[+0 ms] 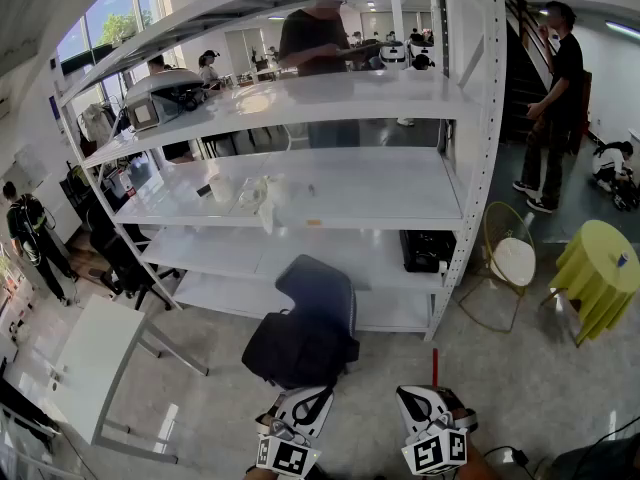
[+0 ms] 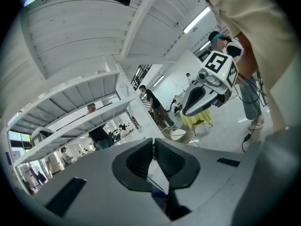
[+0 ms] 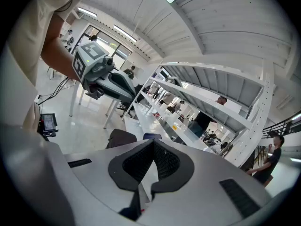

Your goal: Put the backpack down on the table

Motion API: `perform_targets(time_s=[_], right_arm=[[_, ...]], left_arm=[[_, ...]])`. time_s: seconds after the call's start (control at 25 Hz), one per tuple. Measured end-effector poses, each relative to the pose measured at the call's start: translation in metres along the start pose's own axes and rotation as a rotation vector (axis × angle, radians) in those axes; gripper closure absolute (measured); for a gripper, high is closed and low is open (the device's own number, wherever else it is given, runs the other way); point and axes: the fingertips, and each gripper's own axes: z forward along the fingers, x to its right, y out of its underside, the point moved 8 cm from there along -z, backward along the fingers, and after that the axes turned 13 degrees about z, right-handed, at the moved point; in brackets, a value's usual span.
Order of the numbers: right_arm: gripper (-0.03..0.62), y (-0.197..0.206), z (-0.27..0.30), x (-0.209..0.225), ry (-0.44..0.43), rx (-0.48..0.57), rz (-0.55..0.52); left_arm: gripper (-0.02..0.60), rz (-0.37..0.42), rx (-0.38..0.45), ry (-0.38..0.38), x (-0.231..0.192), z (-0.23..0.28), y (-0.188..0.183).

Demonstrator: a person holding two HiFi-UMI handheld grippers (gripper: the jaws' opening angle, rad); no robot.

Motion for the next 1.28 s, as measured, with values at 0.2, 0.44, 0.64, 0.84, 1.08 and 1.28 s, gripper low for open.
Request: perform_targets(time_s=[0.2, 0.44, 0.64, 0.84, 1.08, 1.28], right_arm=[[0.569, -0.002, 0.001, 0.001, 0.001, -0.003, 0.011], [0.571, 0.000, 0.004, 0.003, 0.000, -0.006, 0.023], [0.569, 0.002, 0.006, 0.006, 0.003, -0.005, 0.032], [0.569, 0.002, 0.009, 0.007, 0.004, -0.008, 0.042], [0.569, 0.006, 0.013, 0.009, 0.007, -0.007, 0.054], [0.569, 0.006, 0.015, 0.010, 0.010, -0.003, 0.063]], left_arm=[[0.557, -0.011, 0.004, 0.002, -0.001, 0.000, 0.000], [0.557, -0.018, 0.003, 0.007, -0.001, 0.003, 0.003], [0.557, -0.021, 0.004, 0.009, -0.001, 0.007, 0.003], [0.557, -0.028, 0.004, 0.013, -0.002, 0.008, 0.005], [0.557, -0.034, 0.004, 0.017, 0.000, 0.012, 0.010], [0.557, -0.039, 0.003, 0.020, -0.002, 0.012, 0.011]])
